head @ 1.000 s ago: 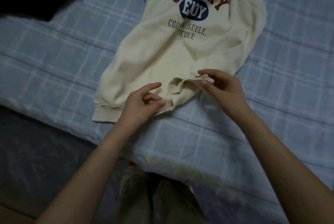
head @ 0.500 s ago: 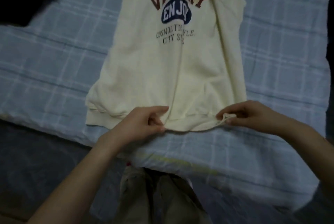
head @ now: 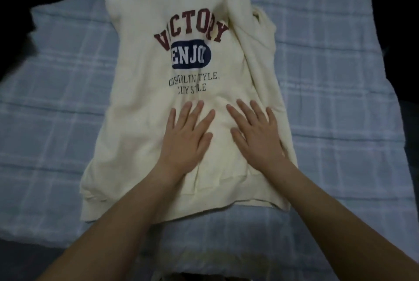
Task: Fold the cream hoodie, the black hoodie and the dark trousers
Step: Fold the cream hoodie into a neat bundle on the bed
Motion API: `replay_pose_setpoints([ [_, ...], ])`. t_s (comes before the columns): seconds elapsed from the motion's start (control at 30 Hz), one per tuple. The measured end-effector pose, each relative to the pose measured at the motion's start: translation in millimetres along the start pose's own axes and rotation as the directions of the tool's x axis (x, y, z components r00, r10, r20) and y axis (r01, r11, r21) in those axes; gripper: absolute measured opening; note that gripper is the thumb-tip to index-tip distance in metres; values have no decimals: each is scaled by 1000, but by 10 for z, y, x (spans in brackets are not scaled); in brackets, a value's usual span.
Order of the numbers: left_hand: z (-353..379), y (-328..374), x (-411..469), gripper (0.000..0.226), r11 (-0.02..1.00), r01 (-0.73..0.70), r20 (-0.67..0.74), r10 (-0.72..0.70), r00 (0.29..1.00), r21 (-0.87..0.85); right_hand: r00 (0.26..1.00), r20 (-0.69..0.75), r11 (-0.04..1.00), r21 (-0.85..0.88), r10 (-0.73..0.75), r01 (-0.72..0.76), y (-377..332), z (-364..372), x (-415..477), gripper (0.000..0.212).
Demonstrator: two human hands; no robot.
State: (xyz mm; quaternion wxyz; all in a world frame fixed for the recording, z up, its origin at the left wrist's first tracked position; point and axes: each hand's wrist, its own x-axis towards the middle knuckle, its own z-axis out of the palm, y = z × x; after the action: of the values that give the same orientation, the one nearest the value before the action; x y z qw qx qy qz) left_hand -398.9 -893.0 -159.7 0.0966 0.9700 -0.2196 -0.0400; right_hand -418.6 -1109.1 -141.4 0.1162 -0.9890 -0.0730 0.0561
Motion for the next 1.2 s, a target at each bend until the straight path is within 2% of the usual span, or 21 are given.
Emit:
replay_pose_setpoints([
  [0.07,-10,8,7,53,1000,2,-8,-3,1000,-19,996,-85,991,136,-5,17,13,-146,49,52],
  [0.1,-19,19,9,54,1000,7,-8,-8,1000,-25,986,-163,988,155,15,11,49,-241,103,51],
  [0.17,-14,23,11,54,999,27,-1,-27,1000,-31,950,-282,987,120,136,-106,188,-416,261,51],
  [0.2,-17,17,18,54,999,30,10,-30,1000,-33,938,-265,969,165,224,-185,268,-487,355,54],
  [0.23,-25,9,21,54,999,31,23,-30,999,-37,934,-190,929,280,302,-243,334,-545,436,56],
  [0.3,-76,22,29,54,998,33,47,-30,998,-55,917,-18,747,586,398,-312,426,-638,538,58],
  [0.37,-199,64,79,53,997,39,30,-37,999,-67,902,85,576,743,423,-340,484,-730,580,60],
  [0.4,-299,84,161,51,997,28,-14,-29,999,-69,911,100,550,769,401,-327,511,-766,603,63],
  [0.47,-532,123,509,46,996,-41,-165,27,986,-84,943,85,573,776,321,-265,564,-789,687,69],
  [0.53,-740,160,1062,43,972,-147,-272,94,958,-183,962,54,572,795,268,-204,593,-785,813,72],
  [0.6,-909,254,1632,45,885,-182,-244,81,966,-429,964,18,536,828,264,-163,649,-743,888,74],
  [0.67,-1020,357,2119,52,756,-67,-133,-26,991,-651,963,-1,513,846,269,-143,712,-716,882,74],
  [0.7,-1038,389,2345,57,729,-2,-87,-79,993,-685,963,-10,504,854,269,-132,753,-713,860,74],
  [0.77,-1052,415,2698,66,739,92,-18,-140,990,-668,962,-23,483,868,272,-116,857,-741,814,73],
  [0.87,-976,459,2931,72,769,150,109,-105,988,-621,960,1,446,885,282,-132,969,-891,691,72],
  [0.93,-878,543,2930,65,826,174,135,-120,984,-536,960,33,391,909,277,-144,1026,-971,582,70],
  [0.97,-845,582,2907,57,823,181,114,-141,983,-539,961,49,373,915,271,-152,1050,-1004,527,70],
  [1.1,-1009,761,2759,21,605,104,18,-146,989,-789,950,34,341,929,309,-145,1016,-1171,198,68],
  [1.2,-1246,946,2462,20,504,-29,-75,-71,995,-863,923,-79,431,897,377,-100,772,-1205,-253,70],
])
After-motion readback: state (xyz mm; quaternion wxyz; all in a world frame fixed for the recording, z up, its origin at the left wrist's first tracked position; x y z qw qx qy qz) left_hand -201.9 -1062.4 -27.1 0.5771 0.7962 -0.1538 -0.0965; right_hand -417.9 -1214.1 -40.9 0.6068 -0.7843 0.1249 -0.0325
